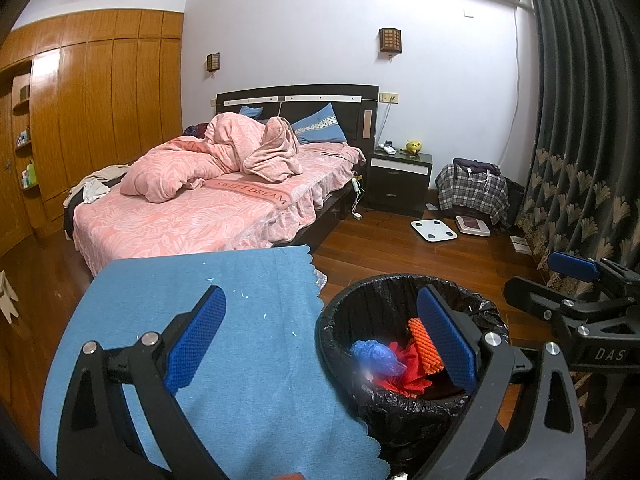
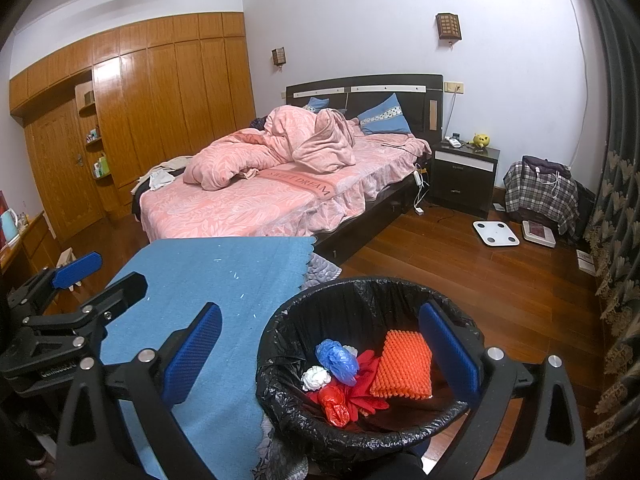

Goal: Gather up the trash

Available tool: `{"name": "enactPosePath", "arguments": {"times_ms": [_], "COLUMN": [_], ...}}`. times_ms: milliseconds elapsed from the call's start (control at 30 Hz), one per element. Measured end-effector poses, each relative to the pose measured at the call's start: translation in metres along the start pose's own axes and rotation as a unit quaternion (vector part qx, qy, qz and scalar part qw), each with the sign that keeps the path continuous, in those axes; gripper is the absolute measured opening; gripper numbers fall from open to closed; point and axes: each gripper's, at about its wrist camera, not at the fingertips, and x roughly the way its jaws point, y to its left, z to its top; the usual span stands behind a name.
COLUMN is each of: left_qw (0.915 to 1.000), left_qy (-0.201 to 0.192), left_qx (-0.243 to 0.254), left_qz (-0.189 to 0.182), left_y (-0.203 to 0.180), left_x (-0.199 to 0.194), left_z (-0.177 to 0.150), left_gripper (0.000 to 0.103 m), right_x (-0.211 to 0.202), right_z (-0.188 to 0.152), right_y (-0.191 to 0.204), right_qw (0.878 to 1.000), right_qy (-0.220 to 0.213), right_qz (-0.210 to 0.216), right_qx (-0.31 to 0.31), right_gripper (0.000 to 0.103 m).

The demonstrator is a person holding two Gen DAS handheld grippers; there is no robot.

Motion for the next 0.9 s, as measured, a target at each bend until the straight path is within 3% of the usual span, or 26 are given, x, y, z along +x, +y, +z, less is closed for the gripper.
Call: {"name": "enactPosePath", "arguments": {"times_ms": [900], "left_qw": [1.0], "left_qy": [0.002], "left_qx": [-0.001], "left_qz": [-0.002], "left_y": [-0.0027], "left_x": [0.0009], "left_z": [-0.0026], "left_gripper": [0.094], "right_x": [0.0004], "right_z": [0.0001], "right_y": [0.0003], "right_qw": [1.0], "right_qy": [0.001], "right_qz": [0.0], "right_qx": [0.0], "right_gripper": [0.097]}}
